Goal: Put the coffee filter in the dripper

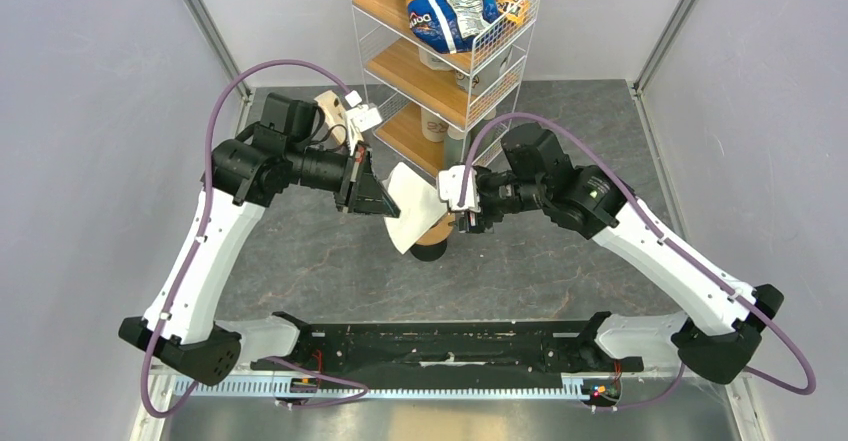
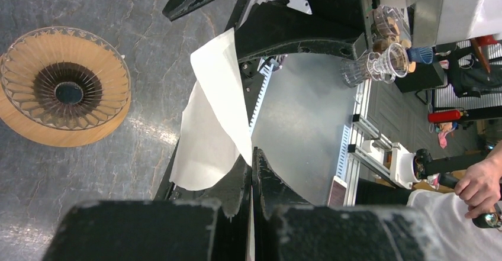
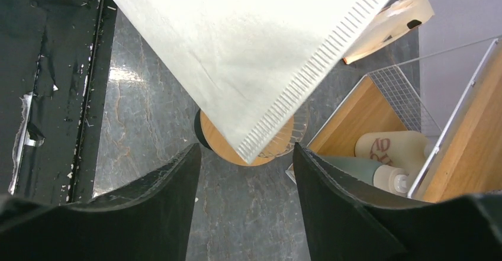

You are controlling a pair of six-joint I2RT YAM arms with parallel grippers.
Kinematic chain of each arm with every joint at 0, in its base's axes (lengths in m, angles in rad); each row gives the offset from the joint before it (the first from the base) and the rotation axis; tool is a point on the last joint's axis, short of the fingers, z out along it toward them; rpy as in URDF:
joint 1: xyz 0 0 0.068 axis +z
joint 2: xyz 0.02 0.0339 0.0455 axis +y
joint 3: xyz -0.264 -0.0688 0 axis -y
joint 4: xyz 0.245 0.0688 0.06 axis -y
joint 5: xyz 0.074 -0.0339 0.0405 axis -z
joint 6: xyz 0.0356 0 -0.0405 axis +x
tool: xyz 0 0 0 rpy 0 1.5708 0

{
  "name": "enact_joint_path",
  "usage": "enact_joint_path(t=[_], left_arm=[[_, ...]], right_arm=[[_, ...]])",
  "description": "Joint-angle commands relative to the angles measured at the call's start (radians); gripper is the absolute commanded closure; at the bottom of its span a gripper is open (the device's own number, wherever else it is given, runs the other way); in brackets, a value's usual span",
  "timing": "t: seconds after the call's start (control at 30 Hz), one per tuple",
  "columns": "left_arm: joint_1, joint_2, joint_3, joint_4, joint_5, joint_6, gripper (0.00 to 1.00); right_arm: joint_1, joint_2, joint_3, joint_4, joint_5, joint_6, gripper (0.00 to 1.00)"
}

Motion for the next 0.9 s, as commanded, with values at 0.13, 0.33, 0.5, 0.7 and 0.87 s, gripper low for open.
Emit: enact_joint_path(t=[0.13, 0.33, 0.5, 0.7, 0.87], left_arm=[[-0.031, 0.014, 0.020, 0.069, -0.011, -0.078, 0.98], [-0.035, 0.018, -0.004, 0.072, -0.039, -0.104, 0.98], [-0.035, 0.015, -0.028, 0.140, 0.010, -0.186, 0.98], [-0.035, 0.015, -0.032, 0.192, 0.072, -0.216, 0.98], [-0.035, 0.012, -0.042, 0.204, 0.076, -0.228, 0.98]], right_arm=[[0.049, 0.027, 0.057, 0.040, 0.078, -0.005, 0.34], [0.068, 0.034, 0.065, 0.062, 0.133, -0.008, 0.25], [0.081, 0.041, 0.064, 0.074, 0.137, -0.012, 0.32], [0.088, 0.037, 0.047, 0.081, 0.137, -0.012, 0.43], [0.091, 0.026, 0.032, 0.089, 0.134, -0.007, 0.49]])
